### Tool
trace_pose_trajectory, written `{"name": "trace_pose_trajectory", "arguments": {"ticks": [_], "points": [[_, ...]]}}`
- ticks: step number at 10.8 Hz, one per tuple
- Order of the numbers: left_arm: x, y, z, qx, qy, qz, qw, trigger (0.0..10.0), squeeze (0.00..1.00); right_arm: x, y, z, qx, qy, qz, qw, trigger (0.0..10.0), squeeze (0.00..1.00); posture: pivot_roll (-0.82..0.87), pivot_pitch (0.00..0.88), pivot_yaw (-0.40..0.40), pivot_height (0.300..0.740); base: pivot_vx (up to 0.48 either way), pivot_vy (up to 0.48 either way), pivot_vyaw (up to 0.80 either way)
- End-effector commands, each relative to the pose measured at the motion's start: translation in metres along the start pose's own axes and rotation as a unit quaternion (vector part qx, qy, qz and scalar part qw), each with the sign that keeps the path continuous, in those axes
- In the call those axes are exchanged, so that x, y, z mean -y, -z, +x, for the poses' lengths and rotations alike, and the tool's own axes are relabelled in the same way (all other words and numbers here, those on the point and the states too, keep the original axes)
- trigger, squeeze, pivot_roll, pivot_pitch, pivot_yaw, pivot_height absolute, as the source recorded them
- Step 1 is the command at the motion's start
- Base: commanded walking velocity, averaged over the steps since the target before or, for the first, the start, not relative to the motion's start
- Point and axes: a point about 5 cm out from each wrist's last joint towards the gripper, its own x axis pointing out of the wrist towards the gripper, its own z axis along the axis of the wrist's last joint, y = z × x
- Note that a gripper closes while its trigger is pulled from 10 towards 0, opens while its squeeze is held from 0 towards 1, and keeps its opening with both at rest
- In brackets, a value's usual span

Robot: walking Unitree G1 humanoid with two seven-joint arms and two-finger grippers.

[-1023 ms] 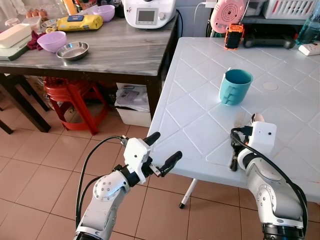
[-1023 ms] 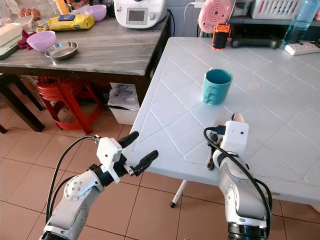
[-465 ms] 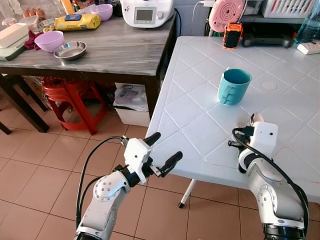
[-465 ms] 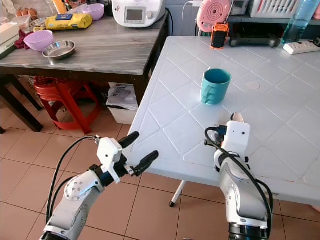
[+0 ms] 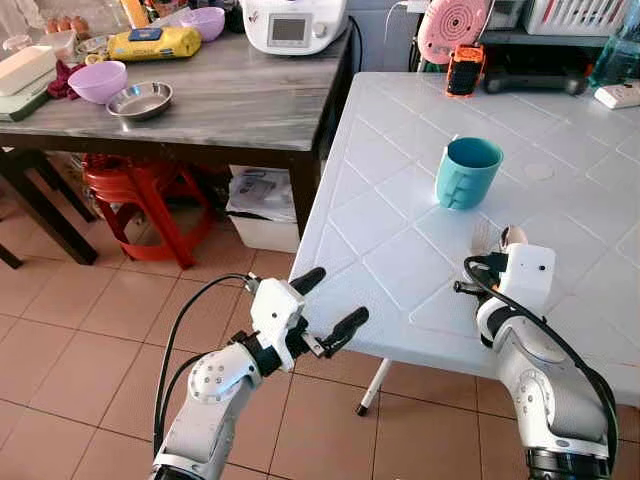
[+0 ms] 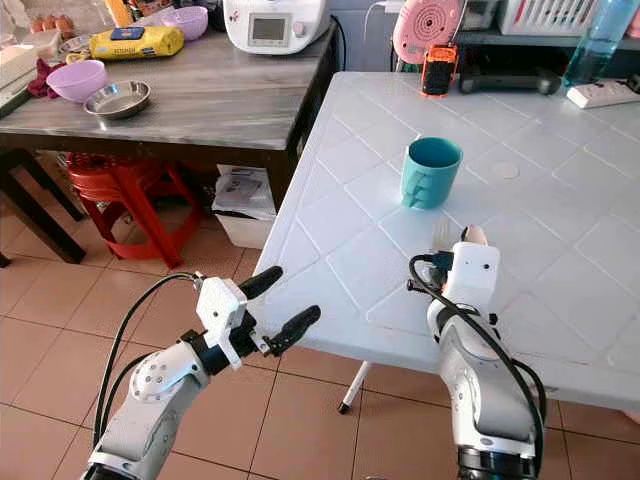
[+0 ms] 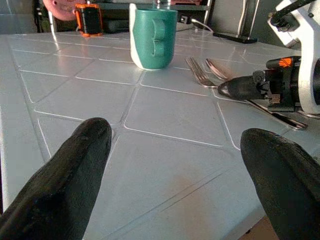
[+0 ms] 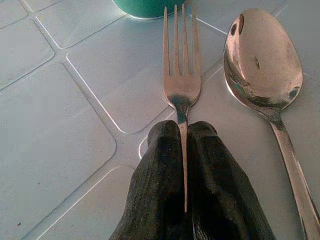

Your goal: Setting the table

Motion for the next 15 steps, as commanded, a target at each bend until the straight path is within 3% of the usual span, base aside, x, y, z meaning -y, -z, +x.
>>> {"name": "trace_pose_trajectory", "arguments": {"ticks": [1, 2, 4, 6, 10, 11, 12, 15], "points": [[-0.001, 0.000, -0.003, -0.001, 0.001, 0.000, 1.000, 10.0, 0.00, -0.005, 0.022, 0.000, -0.050, -0.011, 0.009, 0.999, 0.0, 0.00, -0.22, 0.122, 0.086, 0.740, 0.000, 0.000, 0.00], [-0.001, 0.000, -0.002, 0.000, 0.000, 0.000, 1.000, 10.0, 0.00, -0.006, 0.018, 0.000, -0.040, -0.015, 0.010, 0.999, 0.0, 0.00, -0.22, 0.120, 0.084, 0.740, 0.000, 0.000, 0.00], [-0.004, -0.001, 0.001, 0.003, -0.014, 0.005, 1.000, 10.0, 0.00, -0.014, -0.005, -0.002, 0.030, -0.035, 0.017, 0.999, 0.0, 0.00, -0.22, 0.116, 0.082, 0.740, 0.000, 0.000, 0.00], [-0.010, -0.006, 0.005, 0.013, -0.033, 0.010, 0.999, 10.0, 0.00, -0.022, -0.038, -0.010, 0.151, -0.044, 0.015, 0.987, 0.0, 0.00, -0.22, 0.113, 0.082, 0.740, 0.000, 0.000, 0.00], [-0.016, -0.013, 0.010, 0.032, -0.066, 0.012, 0.997, 10.0, 0.00, -0.030, -0.056, -0.023, 0.244, -0.052, -0.007, 0.968, 0.0, 0.00, -0.22, 0.110, 0.079, 0.740, 0.000, 0.000, 0.00], [-0.020, -0.013, 0.011, 0.030, -0.096, 0.019, 0.995, 10.0, 0.00, -0.033, -0.056, -0.026, 0.253, -0.052, -0.027, 0.966, 9.5, 0.00, -0.22, 0.109, 0.077, 0.740, 0.000, 0.000, 0.00], [-0.026, -0.009, 0.011, 0.016, -0.134, 0.031, 0.990, 10.0, 0.00, -0.034, -0.056, -0.027, 0.258, -0.054, -0.032, 0.964, 10.0, 0.00, -0.22, 0.109, 0.076, 0.740, 0.000, 0.000, 0.00], [-0.041, -0.011, 0.012, 0.013, -0.208, 0.033, 0.977, 10.0, 0.00, -0.030, -0.052, -0.032, 0.270, -0.034, -0.062, 0.960, 10.0, 0.00, -0.23, 0.114, 0.072, 0.740, 0.000, 0.000, 0.00]]}}
